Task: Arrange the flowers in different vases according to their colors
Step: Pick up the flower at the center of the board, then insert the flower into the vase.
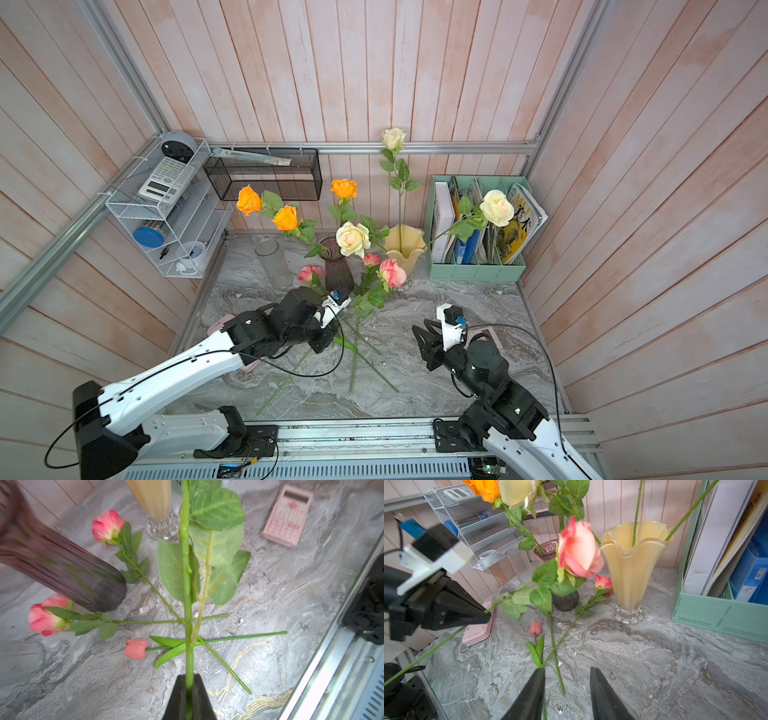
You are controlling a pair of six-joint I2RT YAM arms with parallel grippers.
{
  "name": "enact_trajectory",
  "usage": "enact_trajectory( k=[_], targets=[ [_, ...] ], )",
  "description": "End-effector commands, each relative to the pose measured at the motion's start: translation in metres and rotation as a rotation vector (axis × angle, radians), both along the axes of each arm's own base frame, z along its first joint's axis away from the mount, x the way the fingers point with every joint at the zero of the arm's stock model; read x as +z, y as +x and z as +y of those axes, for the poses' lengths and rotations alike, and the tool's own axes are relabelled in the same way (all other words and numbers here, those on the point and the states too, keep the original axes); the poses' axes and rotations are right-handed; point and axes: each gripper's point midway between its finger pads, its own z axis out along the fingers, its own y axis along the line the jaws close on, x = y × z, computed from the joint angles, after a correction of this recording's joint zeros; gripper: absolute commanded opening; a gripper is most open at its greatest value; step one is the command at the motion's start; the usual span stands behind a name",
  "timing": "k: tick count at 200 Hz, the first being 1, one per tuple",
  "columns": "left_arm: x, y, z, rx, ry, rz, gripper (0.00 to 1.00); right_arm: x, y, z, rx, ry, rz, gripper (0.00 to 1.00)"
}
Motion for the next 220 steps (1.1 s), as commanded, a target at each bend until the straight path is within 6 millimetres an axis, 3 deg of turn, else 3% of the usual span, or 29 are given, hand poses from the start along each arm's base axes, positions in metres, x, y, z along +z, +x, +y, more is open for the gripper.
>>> enact_trajectory(
  k=[1,54,74,108,136,175,196,220],
  targets=[
    [0.036,-0.016,0.018,0.053,-0.145,-0.028,0.00,0.000,-0.006,0.004,0.044,-0.028,0.016,0.40],
    [0.184,-0.063,0.067,0.007,-0.566,-0.336,0.00,-0.006,0.003,0.007,0.032,-0.061,0.012,0.40],
    [0.229,-0.050,0.104,0.165,-0.620,-0.542,0.00,-0.011,0.006,0.012,0.043,-0.075,0.026,0.39],
    [0.285,-0.029,0.179,0.558,-0.689,-0.878,0.00,-0.012,0.009,0.018,0.058,-0.077,0.028,0.39],
    [0.312,-0.033,0.222,0.796,-0.752,-1.076,0.00,-0.016,0.010,0.019,0.062,-0.090,0.029,0.39],
    [0.336,-0.025,0.245,1.059,-0.642,-1.312,0.00,-0.021,0.015,0.024,0.073,-0.119,0.031,0.39],
    [0.337,-0.001,0.261,1.180,-0.610,-1.345,0.00,-0.022,0.021,0.025,0.061,-0.136,0.030,0.39],
    [0.322,0.033,0.299,1.296,-0.664,-1.312,0.00,-0.023,0.030,0.026,0.045,-0.141,0.029,0.38]
  ],
)
